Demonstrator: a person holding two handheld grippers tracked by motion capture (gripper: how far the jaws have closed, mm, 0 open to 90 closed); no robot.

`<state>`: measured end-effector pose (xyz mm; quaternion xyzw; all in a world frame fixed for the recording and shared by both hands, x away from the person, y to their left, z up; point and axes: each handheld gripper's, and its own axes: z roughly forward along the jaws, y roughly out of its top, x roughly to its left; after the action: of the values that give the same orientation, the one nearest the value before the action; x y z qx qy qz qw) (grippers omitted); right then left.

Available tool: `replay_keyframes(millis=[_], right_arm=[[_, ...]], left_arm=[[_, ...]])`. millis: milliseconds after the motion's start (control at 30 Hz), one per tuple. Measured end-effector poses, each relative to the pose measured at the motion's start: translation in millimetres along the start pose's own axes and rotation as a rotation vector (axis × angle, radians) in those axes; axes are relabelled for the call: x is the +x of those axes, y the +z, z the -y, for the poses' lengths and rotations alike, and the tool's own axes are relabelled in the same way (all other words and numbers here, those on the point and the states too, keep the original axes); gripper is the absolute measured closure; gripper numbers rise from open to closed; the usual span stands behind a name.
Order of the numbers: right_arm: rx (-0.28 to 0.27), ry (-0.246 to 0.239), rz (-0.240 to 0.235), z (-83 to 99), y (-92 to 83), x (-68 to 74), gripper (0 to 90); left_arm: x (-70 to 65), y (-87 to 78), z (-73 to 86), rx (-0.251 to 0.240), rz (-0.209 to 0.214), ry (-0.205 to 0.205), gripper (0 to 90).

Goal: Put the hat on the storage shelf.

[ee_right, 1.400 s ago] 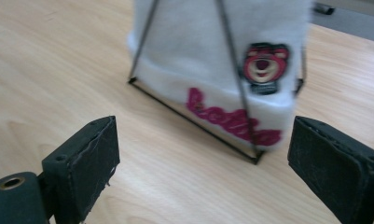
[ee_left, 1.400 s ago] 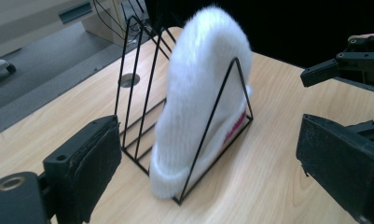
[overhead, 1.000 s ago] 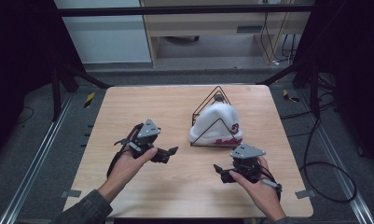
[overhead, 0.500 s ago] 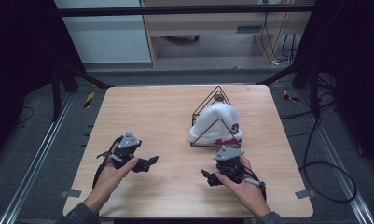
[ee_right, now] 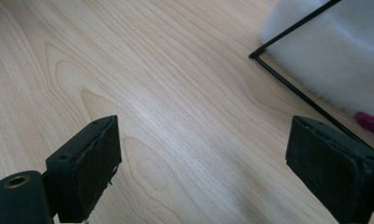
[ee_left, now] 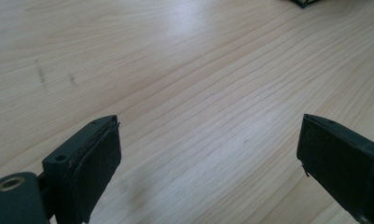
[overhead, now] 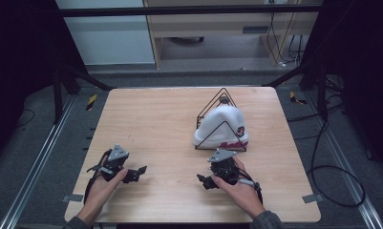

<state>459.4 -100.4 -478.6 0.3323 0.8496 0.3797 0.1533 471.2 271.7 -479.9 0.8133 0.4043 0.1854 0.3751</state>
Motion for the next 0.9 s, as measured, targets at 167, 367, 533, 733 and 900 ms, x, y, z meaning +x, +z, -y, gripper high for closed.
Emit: replay_keyframes(millis=[167,367,533,733,900], right_arm=[[0.016,0.016,0.002,-1.6,9.7,1.1,9.8],[0.013,0.065,0.034,-3.7,25.8,-2.9,10.1],[0.029,0.086,0.057,-2.9,36.4,-2.7,10.4],[0.035,0.091,0.080,0.1,45.1,-1.1,9.5],[0.019,0.089,0.101,1.9,47.3,1.8,7.6]], left_arm=[[6.7,0.2,11.0,0.005,-0.013,-0.028,6.1],[22.1,2.4,21.1,0.005,-0.053,-0.059,6.0],[29.5,7.4,27.7,0.013,-0.080,-0.073,6.0],[31.6,9.6,27.7,0.036,-0.092,-0.090,5.8],[30.3,12.0,26.3,0.064,-0.118,-0.067,3.4]])
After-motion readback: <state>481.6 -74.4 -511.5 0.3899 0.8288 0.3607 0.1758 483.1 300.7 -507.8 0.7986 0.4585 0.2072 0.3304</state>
